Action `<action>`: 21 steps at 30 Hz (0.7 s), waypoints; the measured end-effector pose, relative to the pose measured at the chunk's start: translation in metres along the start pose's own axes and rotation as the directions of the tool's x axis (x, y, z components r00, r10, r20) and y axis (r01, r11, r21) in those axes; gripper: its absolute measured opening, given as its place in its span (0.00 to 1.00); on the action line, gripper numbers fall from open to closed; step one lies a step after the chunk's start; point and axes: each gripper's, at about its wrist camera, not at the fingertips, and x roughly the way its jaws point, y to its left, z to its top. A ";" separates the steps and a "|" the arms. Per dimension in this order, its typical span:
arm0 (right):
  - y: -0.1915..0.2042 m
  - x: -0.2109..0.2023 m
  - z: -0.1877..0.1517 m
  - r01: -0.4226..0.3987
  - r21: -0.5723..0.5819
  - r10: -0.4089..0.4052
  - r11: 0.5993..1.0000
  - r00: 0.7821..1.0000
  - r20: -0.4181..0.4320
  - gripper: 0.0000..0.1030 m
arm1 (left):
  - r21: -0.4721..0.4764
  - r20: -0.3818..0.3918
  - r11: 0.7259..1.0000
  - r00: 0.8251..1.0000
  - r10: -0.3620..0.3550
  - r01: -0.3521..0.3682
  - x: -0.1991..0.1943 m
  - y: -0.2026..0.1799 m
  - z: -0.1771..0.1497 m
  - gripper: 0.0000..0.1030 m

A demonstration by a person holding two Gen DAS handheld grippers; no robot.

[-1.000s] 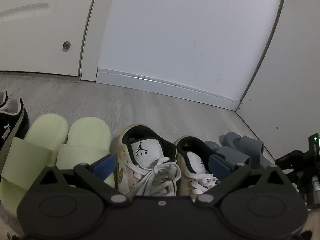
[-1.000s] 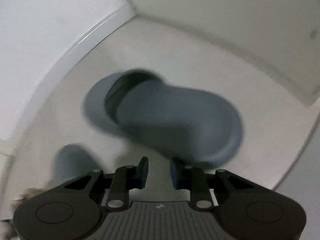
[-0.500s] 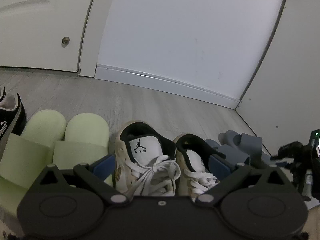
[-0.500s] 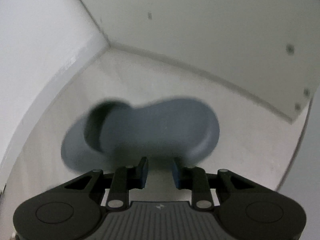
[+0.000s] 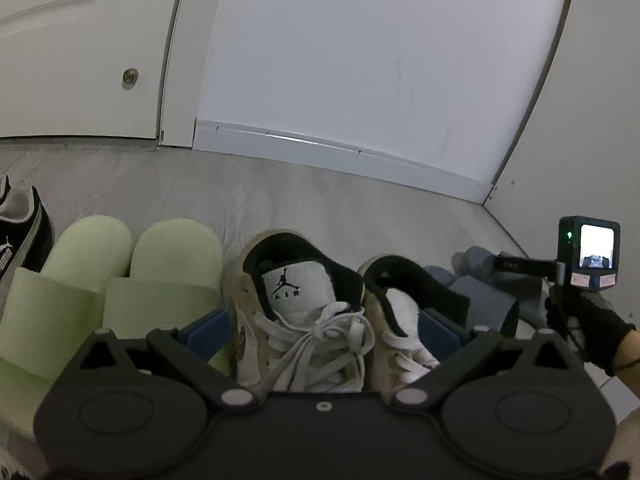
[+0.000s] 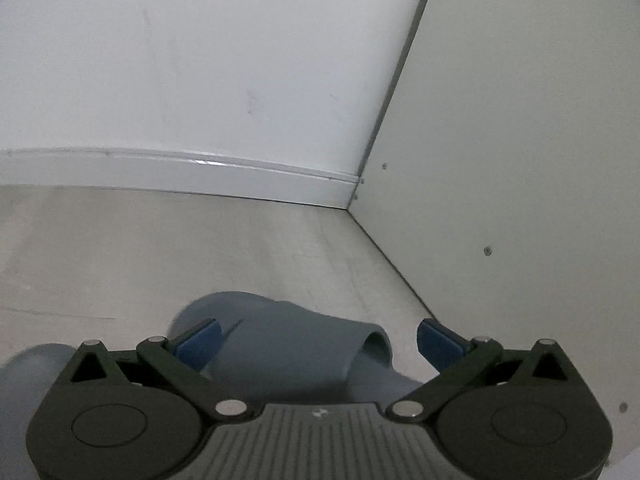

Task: Organize scattered shoes

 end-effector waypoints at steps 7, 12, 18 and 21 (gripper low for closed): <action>0.000 0.015 -0.004 -0.046 0.011 0.047 0.999 0.994 -0.096 0.96 | 0.001 -0.001 1.000 1.000 -0.001 0.001 0.000 0.001 -0.001 0.98; -0.018 0.005 -0.010 -0.074 0.102 0.095 0.992 0.972 -0.214 0.83 | -0.004 0.021 1.000 1.000 -0.023 0.023 -0.005 0.002 -0.001 0.98; -0.046 -0.016 -0.019 -0.020 0.112 0.060 0.993 0.930 -0.362 0.83 | -0.036 0.044 0.998 0.998 -0.042 0.044 -0.014 0.006 -0.001 0.98; -0.069 -0.034 -0.034 0.067 0.212 0.036 0.975 0.895 -0.445 0.84 | -0.053 0.049 0.997 0.997 -0.052 0.054 -0.015 0.007 0.000 0.98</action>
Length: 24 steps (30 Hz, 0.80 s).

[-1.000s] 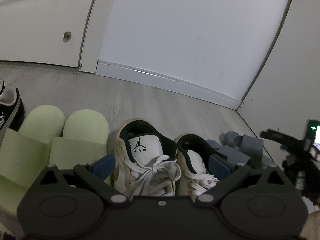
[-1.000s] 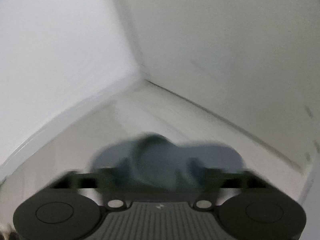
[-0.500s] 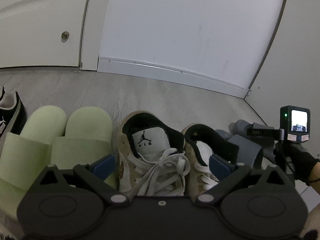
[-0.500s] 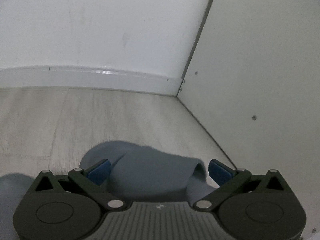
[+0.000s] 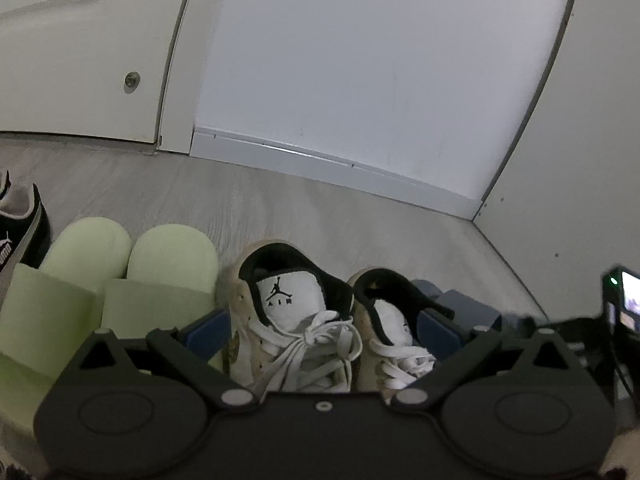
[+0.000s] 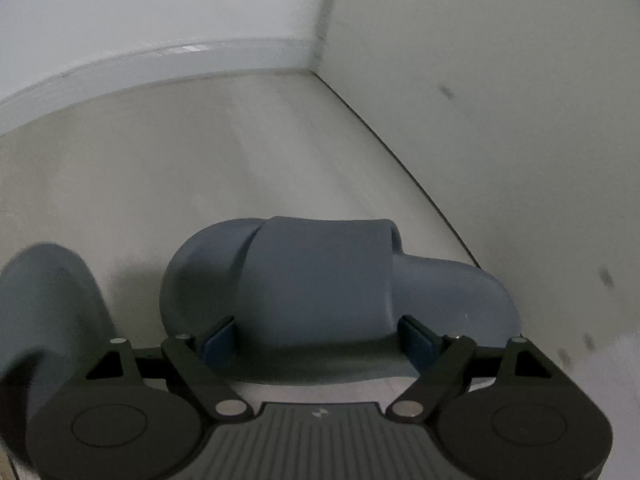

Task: Organize scattered shoes

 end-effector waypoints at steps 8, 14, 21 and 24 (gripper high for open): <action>-0.046 -0.016 -0.010 -0.122 0.417 0.115 0.901 0.992 0.043 0.92 | 0.018 -0.012 1.000 1.000 0.008 -0.008 0.004 -0.004 0.000 0.98; -0.043 0.010 -0.001 -0.160 0.448 0.164 0.880 0.986 0.029 0.93 | 0.031 -0.033 0.999 0.999 0.009 -0.008 0.012 -0.006 -0.001 0.99; 0.008 0.032 0.019 -0.273 0.105 0.265 0.956 0.960 0.087 0.61 | 0.063 -0.040 0.998 0.999 0.009 -0.006 0.014 -0.009 -0.004 0.98; 0.028 0.034 0.026 -0.358 -0.031 0.359 0.933 0.925 0.120 0.59 | 0.050 -0.038 0.999 0.999 0.011 -0.009 0.014 -0.006 -0.004 0.98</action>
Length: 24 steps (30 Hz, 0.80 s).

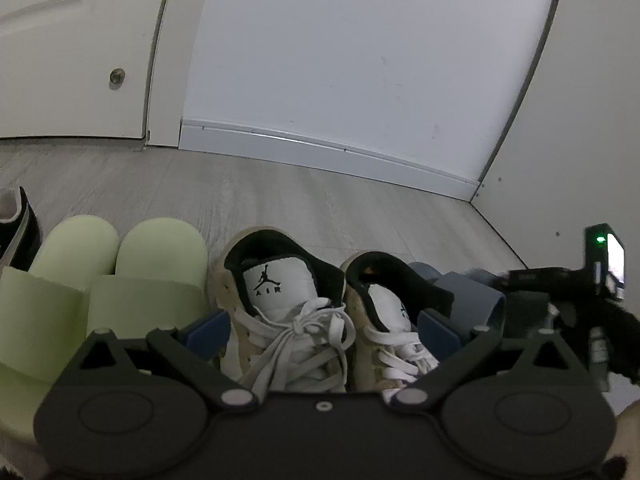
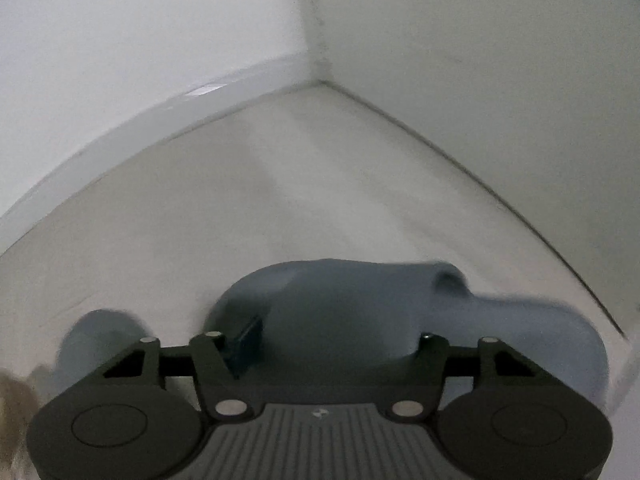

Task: Organize scattered shoes

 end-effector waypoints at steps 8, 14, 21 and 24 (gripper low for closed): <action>0.030 0.008 0.005 -0.070 -0.060 0.072 0.996 0.997 0.035 0.61 | -0.033 0.010 0.999 1.000 -0.004 0.004 -0.003 0.006 0.002 0.98; -0.006 -0.031 -0.001 -0.082 0.136 0.081 0.987 0.997 0.010 0.63 | -0.029 0.018 0.999 0.999 -0.027 0.028 -0.006 0.005 0.002 0.98; -0.005 -0.028 0.000 -0.078 0.143 0.077 0.987 0.997 0.012 0.67 | -0.040 0.025 0.999 0.999 -0.022 0.023 -0.008 0.007 0.002 0.98; 0.003 -0.018 0.000 -0.056 0.072 0.053 0.996 0.998 0.042 0.66 | -0.056 0.020 0.998 1.000 -0.018 0.019 -0.008 0.009 0.002 0.98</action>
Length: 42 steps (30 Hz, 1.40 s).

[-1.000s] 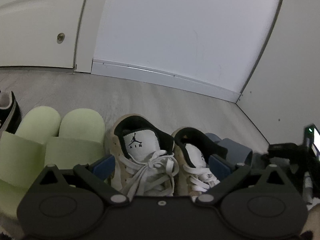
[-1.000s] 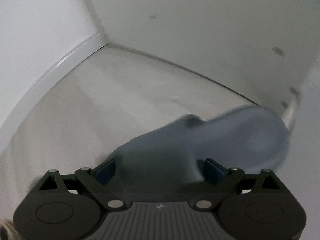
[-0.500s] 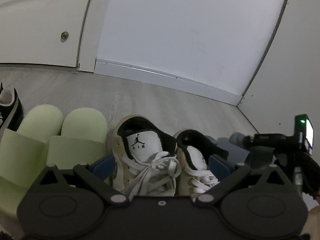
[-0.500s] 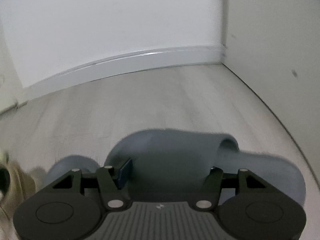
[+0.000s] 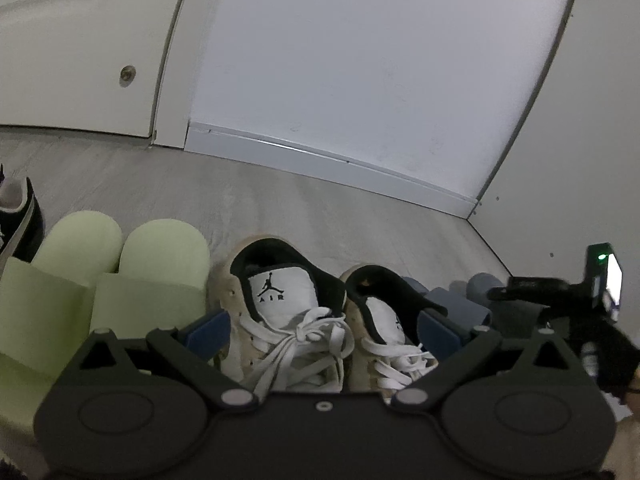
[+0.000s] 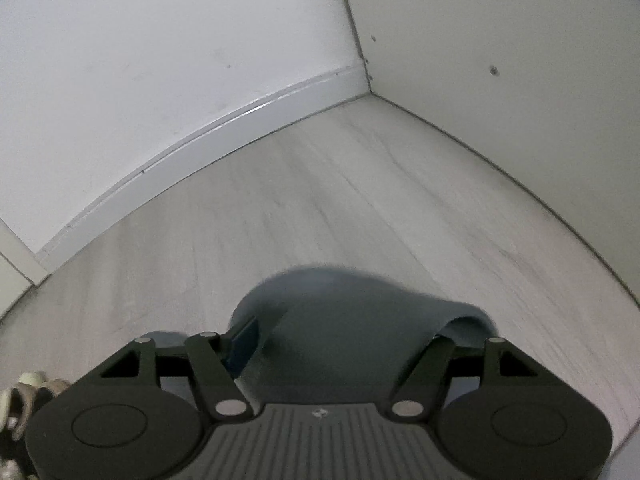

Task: Organize scattered shoes

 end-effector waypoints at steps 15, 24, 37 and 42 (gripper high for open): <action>0.028 -0.026 -0.010 -0.006 -0.214 -0.008 0.977 0.998 -0.068 0.87 | 0.025 0.000 1.000 1.000 0.012 -0.012 0.001 -0.004 -0.001 0.98; -0.007 -0.039 -0.022 -0.147 -0.079 0.125 0.986 0.964 -0.236 0.01 | 0.016 0.019 1.000 0.999 -0.027 0.026 -0.005 -0.004 -0.001 0.98; -0.035 -0.006 -0.026 0.108 0.041 -0.085 0.993 0.922 -0.377 0.00 | 0.034 0.003 0.999 1.000 -0.024 0.024 0.000 -0.008 -0.002 0.98; -0.024 0.020 -0.010 0.287 -0.210 -0.332 0.935 0.916 -0.226 0.03 | 0.039 -0.009 0.999 1.000 -0.022 0.023 0.004 -0.009 -0.003 0.98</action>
